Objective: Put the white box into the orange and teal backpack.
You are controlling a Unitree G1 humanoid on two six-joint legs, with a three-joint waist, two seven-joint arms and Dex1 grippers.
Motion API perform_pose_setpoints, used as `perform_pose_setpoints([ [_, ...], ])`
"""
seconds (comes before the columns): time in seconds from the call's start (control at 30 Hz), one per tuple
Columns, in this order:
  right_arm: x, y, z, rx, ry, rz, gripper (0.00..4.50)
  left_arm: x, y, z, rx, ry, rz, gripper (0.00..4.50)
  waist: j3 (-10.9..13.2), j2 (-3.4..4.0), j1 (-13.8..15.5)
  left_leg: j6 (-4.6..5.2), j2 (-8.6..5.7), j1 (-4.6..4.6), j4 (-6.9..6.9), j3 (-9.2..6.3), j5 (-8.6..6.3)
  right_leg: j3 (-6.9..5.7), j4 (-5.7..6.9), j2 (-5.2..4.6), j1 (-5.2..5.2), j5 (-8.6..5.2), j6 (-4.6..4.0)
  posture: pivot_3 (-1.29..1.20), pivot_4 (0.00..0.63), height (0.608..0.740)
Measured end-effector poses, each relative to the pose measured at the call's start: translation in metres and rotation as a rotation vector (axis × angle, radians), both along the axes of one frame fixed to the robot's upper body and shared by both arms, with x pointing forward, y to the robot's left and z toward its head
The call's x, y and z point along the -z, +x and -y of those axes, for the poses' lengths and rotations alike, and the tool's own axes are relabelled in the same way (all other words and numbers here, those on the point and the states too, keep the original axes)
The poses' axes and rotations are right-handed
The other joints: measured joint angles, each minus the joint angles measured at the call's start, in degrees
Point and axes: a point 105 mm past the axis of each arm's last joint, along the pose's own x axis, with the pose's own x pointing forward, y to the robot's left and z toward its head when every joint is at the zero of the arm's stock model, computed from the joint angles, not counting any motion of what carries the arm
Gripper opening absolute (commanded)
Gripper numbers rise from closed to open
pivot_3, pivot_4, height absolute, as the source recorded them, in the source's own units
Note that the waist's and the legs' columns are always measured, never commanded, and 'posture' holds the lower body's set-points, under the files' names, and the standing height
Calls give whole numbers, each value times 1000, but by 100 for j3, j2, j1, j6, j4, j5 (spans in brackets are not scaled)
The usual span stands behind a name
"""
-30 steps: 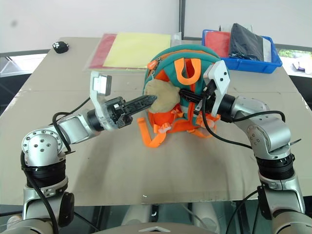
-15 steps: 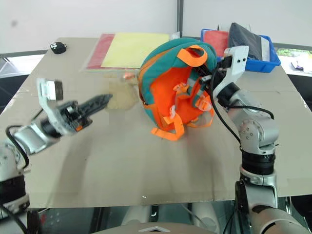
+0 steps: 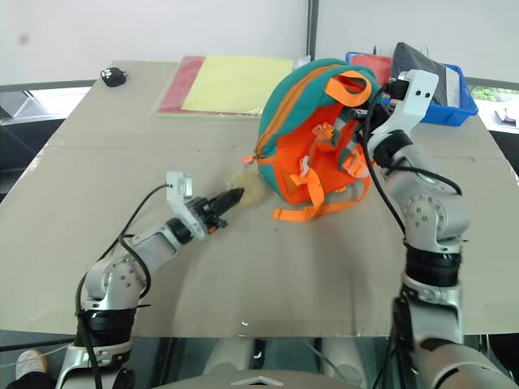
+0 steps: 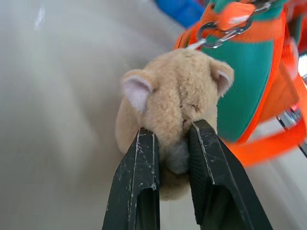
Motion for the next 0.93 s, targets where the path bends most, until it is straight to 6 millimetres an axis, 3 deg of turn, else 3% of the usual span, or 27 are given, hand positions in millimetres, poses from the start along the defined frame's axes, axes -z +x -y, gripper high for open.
perform_pose_setpoints([
  [0.03, 6, -3, -2, -16, -41, 1, 680, -5, 2, -4, -4, 44, 47, 233, -1, 2, -27, 0, 2, 4, -5, 5, 0, 5, -1, 1, -1, 0, 0, 0, 150, 740],
  [0.07, 15, -7, -3, -37, -76, -10, 1004, -15, 3, -7, -4, 69, 110, 1251, -2, 6, -64, 0, 3, 5, -13, 5, 0, 5, -5, 1, -1, -1, 0, 0, 150, 740],
  [0.13, 26, -12, -5, -83, -122, -26, 1931, -25, 1, -7, 19, 50, 167, 2123, 0, 9, -128, 0, 4, 2, -13, 7, 0, 5, -7, 1, -2, -1, 0, 0, 150, 740],
  [0.3, 32, -37, -1, -222, -193, -37, 4320, -25, -12, -17, 57, 77, 187, 4485, 1, 8, -134, 1, 6, 1, -9, 3, -1, 3, -6, 0, -1, -1, 2, 0, 150, 740],
  [0.4, 39, -56, 17, -296, -245, -91, 4476, -26, -29, -27, 91, 101, 190, 4500, 1, 8, -123, 2, 6, 2, -8, 3, -2, 2, -7, -2, 2, -2, 2, 0, 150, 740],
  [0.57, 55, -82, 48, -351, -317, -220, 4476, -10, -58, -34, 148, 148, 137, 4500, 0, 7, -117, 2, 8, 17, -6, 9, -2, 6, -8, -3, 13, -15, -19, 0, 150, 740],
  [0.67, 74, -110, 90, -326, -400, -353, 4476, 14, -91, -51, 128, 242, 61, 4500, 0, 6, -115, 2, 10, 32, -10, 25, -3, 16, -11, -6, 19, -17, -21, 0, 150, 740],
  [0.93, 106, -132, 127, -235, -432, -426, 4476, 21, -114, -78, 62, 302, 3, 4500, -3, 0, -118, 0, 23, 82, -6, 40, -4, 25, -11, -10, 44, -32, 3, 0, 150, 740],
])
